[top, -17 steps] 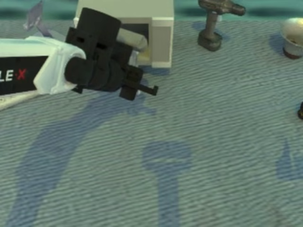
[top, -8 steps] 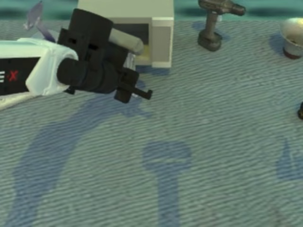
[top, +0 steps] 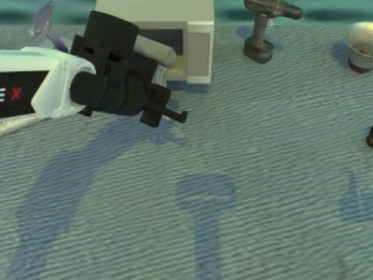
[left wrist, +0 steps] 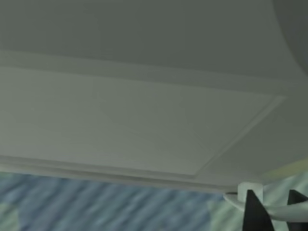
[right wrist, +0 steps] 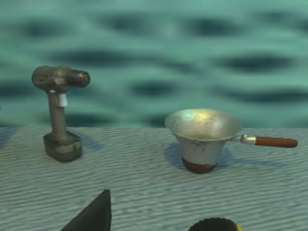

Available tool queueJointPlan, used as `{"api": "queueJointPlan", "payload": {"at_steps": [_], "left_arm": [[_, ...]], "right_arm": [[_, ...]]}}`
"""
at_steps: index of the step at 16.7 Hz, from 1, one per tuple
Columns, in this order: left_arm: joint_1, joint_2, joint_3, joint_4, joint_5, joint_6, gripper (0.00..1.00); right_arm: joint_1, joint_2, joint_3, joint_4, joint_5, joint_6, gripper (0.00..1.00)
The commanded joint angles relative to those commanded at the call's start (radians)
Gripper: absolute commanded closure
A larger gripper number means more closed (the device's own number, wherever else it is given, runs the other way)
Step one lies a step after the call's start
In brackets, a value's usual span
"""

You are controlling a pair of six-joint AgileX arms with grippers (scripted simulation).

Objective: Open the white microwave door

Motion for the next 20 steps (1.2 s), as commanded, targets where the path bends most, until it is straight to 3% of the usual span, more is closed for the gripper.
{"api": "queueJointPlan", "payload": {"at_steps": [16, 20], "left_arm": [[0.0, 0.0, 0.0, 0.0, 0.0, 0.0, 1.0], [0.002, -0.006, -0.008, -0.003, 0.022, 0.017, 1.0]], "right_arm": [[0.0, 0.0, 0.0, 0.0, 0.0, 0.0, 0.0], [0.0, 0.0, 0.0, 0.0, 0.0, 0.0, 0.0]]}}
